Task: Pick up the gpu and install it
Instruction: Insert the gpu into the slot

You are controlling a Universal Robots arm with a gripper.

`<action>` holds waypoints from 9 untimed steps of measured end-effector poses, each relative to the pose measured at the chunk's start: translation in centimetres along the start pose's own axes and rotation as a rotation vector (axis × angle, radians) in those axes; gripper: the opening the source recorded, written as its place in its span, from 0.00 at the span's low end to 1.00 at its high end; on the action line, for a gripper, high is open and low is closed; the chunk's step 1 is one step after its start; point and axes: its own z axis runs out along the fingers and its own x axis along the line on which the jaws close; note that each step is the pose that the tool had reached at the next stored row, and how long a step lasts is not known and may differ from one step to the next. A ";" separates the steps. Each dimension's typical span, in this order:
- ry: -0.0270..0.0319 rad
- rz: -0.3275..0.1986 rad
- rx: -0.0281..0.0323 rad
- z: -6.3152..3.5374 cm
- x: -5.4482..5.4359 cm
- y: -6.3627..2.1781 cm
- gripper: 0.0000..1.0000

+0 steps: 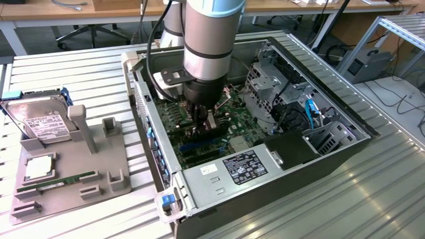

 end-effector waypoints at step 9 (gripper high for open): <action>0.0123 0.000 0.0001 -0.01 0.0 0.00 0.27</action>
